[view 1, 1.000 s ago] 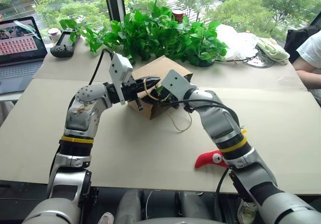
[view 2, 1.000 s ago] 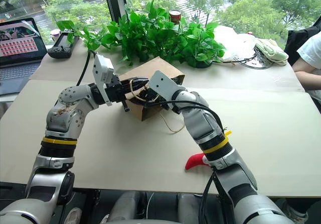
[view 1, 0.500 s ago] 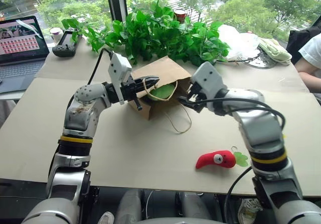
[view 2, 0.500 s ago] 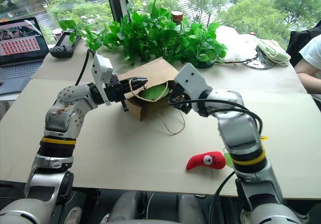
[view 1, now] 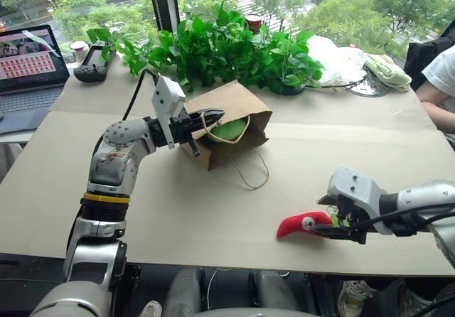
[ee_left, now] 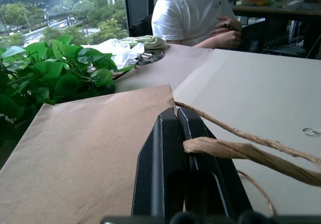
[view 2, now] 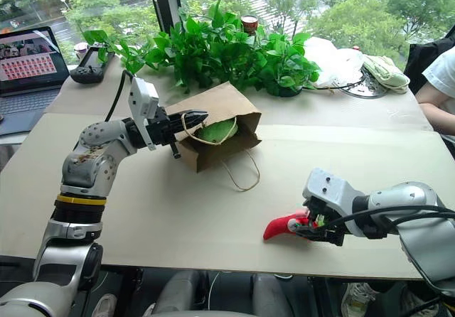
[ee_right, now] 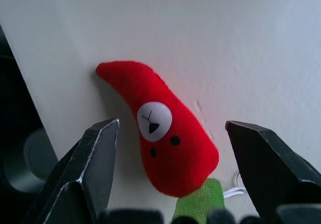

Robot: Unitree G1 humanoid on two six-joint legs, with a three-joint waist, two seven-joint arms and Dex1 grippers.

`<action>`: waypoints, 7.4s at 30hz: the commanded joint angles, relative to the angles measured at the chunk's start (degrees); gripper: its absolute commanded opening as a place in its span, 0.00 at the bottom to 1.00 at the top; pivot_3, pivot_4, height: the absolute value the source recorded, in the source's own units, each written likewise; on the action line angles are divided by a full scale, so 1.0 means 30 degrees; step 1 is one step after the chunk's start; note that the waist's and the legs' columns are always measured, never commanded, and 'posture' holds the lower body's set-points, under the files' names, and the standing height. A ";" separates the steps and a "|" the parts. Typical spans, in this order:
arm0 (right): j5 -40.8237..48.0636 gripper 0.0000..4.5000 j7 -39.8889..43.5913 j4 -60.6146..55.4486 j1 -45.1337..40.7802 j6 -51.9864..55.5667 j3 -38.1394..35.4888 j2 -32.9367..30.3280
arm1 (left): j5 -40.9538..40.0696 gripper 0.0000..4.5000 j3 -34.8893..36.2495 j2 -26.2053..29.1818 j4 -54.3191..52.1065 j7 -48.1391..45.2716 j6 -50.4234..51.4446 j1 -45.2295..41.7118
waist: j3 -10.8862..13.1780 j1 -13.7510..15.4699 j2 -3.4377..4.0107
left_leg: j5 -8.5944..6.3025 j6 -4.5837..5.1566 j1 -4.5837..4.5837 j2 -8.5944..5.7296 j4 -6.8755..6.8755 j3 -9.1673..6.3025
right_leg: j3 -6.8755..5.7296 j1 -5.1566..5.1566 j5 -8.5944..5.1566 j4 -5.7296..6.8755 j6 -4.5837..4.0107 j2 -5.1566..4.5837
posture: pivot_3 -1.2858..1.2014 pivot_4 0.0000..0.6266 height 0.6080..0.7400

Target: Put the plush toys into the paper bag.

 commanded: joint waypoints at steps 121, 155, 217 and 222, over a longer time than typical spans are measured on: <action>0.2084 0.76 -0.4440 0.1037 -0.7616 0.0477 0.6586 0.4502 | -0.0103 0.00 0.0034 0.0068 -0.0390 -0.0219 0.0105 -0.0578 | 0.0017 -0.0234 0.0021 | 0.0010 -0.0014 -0.0048 0.0034 -0.0006 -0.0077 | 0.0082 -0.0008 -0.0004 -0.0008 -0.0024 0.0117 | 0.52 0.24 1.00; 0.2423 0.01 -0.7228 0.2802 -0.9311 0.1011 0.3741 0.7514 | -0.0099 0.00 -0.0015 0.0109 -0.0315 -0.0358 0.0099 -0.0593 | 0.0017 0.0050 0.0021 | 0.0012 -0.0014 -0.0030 0.0028 0.0015 -0.0072 | 0.0112 0.0001 -0.0006 0.0012 -0.0019 0.0125 | 0.52 0.24 1.00; -0.3650 0.77 -1.3053 0.6787 -1.1879 0.2210 0.7346 1.6893 | -0.0020 0.00 -0.0279 0.0075 -0.0381 -0.0593 0.0243 -0.0613 | 0.0017 -0.0209 0.0033 | 0.0016 -0.0024 -0.0063 0.0034 -0.0007 -0.0008 | 0.0078 -0.0031 -0.0003 0.0037 -0.0025 0.0121 | 0.52 0.24 1.00; -0.3181 0.77 -1.2966 0.5825 -1.1083 0.3370 0.7641 1.6406 | 0.0008 0.00 -0.0279 0.0047 -0.0246 -0.0630 0.0175 -0.0652 | 0.0017 -0.0213 0.0032 | 0.0016 -0.0024 -0.0058 0.0034 -0.0007 -0.0008 | 0.0079 -0.0031 -0.0003 0.0038 -0.0025 0.0123 | 0.52 0.24 1.00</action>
